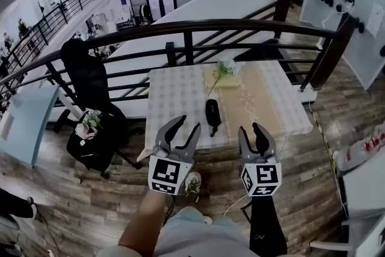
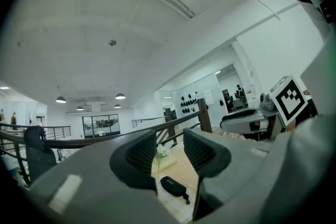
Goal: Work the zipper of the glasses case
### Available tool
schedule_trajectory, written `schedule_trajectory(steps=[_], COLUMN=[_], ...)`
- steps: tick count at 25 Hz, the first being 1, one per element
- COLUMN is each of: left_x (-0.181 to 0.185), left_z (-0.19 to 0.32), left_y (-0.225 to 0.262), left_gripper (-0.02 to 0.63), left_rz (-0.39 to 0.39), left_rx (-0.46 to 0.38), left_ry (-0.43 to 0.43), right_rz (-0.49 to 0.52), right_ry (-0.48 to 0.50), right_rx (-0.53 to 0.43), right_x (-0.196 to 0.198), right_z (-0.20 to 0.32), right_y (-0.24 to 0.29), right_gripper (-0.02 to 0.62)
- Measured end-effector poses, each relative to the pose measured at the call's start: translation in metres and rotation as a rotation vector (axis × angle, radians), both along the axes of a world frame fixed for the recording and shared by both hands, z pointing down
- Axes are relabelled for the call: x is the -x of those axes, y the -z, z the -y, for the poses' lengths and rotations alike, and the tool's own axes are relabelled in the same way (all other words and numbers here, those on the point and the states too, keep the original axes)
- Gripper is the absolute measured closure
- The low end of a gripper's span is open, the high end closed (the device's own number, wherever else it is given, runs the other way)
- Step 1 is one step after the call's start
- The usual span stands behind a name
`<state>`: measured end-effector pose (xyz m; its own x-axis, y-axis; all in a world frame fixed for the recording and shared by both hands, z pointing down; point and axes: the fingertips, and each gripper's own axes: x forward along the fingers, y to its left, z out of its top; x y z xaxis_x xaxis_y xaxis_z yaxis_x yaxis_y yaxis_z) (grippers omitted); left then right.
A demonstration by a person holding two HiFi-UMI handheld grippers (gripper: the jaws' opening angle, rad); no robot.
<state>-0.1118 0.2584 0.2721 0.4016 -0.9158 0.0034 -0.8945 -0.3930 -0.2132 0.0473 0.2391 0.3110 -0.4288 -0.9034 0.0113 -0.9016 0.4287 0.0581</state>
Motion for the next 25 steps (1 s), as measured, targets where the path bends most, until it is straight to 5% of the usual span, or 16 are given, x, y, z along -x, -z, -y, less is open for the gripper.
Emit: schedule_trajectory(steps=[9, 25], left_x=[0.003, -0.004], left_z=[0.118, 0.278], left_y=[-0.016, -0.020], left_gripper=[0.440, 0.440], left_rz=[-0.048, -0.002], left_rx=[0.039, 0.059], left_ry=[-0.097, -0.268], right_rz=[-0.032, -0.004], right_ry=[-0.053, -0.156], right_rx=[0.039, 0.069], right_x=[0.004, 0.010], right_z=[0.102, 0.244], right_y=[-0.018, -0.015], right_gripper=[0.407, 0.407])
